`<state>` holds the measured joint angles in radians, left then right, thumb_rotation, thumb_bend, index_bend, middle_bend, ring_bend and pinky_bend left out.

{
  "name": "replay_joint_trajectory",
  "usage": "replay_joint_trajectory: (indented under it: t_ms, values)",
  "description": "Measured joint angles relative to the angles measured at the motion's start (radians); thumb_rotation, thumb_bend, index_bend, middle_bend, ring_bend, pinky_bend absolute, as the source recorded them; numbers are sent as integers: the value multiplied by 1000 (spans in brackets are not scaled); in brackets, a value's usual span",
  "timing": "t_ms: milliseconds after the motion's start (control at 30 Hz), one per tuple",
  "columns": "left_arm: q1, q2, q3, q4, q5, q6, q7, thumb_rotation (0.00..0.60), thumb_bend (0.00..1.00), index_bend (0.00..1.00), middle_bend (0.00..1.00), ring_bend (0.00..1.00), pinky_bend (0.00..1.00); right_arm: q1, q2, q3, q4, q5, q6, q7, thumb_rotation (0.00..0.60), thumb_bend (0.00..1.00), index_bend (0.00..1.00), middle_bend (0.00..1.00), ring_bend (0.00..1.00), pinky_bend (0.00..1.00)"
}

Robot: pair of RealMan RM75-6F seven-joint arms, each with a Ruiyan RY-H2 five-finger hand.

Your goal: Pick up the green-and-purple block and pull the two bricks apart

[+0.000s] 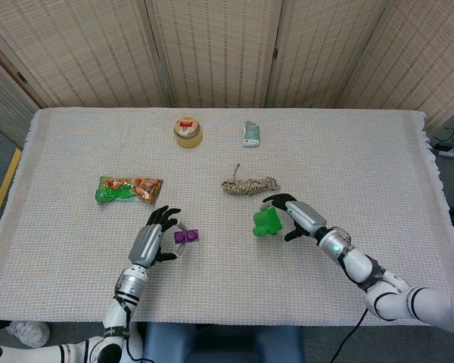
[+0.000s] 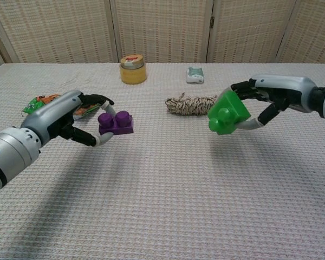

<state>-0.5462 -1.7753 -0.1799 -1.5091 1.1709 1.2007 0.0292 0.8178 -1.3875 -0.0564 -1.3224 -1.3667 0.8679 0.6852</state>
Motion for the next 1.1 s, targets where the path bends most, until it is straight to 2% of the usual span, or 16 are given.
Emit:
replay_joint_trajectory:
  t_ms: [100,233,500,567,600,633,700,800,833,900,933,1100]
  values:
    - [2,-29,12,59,19,-15,-37,600,734,755,197,0,0,-26,25,2,-29,73,-32,-137,600,398,896,182,77,0]
    - [4,-73,22,134,30,-51,-107,600,731,755,197,0,0,-56,41,10,-48,150,-75,-251,600,398,898,182,73,0]
    - [-2,-157,29,261,60,-91,-166,600,720,753,197,0,0,-90,61,53,-69,170,-108,-290,600,399,898,181,66,0]
    - [-3,-173,27,287,66,-95,-178,600,718,705,197,0,0,-94,65,60,-72,167,-111,-288,600,399,870,166,52,0]
    - [-3,-177,27,296,71,-97,-184,600,712,640,190,0,0,-97,67,62,-74,163,-113,-282,600,398,812,144,44,0]
    - [-3,-180,27,306,79,-98,-190,600,702,583,181,0,0,-98,70,64,-76,157,-116,-275,600,399,714,112,32,0]
    - [-4,-181,29,315,93,-102,-201,600,642,410,134,0,0,-100,80,65,-80,137,-129,-253,600,399,476,40,8,0]
    - [-7,-174,31,320,107,-113,-208,600,576,231,76,0,0,-98,101,65,-89,100,-162,-221,600,399,138,0,0,0]
    - [-7,-171,31,320,107,-118,-207,600,564,184,60,0,0,-97,109,64,-92,90,-174,-215,600,399,59,0,0,0]
    - [-8,-165,30,316,104,-129,-204,600,521,54,14,0,0,-93,127,62,-101,71,-200,-207,600,399,4,0,0,0]
    - [-8,-160,29,311,101,-137,-203,600,505,26,5,0,0,-91,134,61,-105,65,-210,-204,600,398,0,0,0,0]
    - [-10,-141,22,287,93,-157,-196,600,448,0,0,0,0,-86,167,62,-135,42,-236,-190,600,398,0,0,0,0]
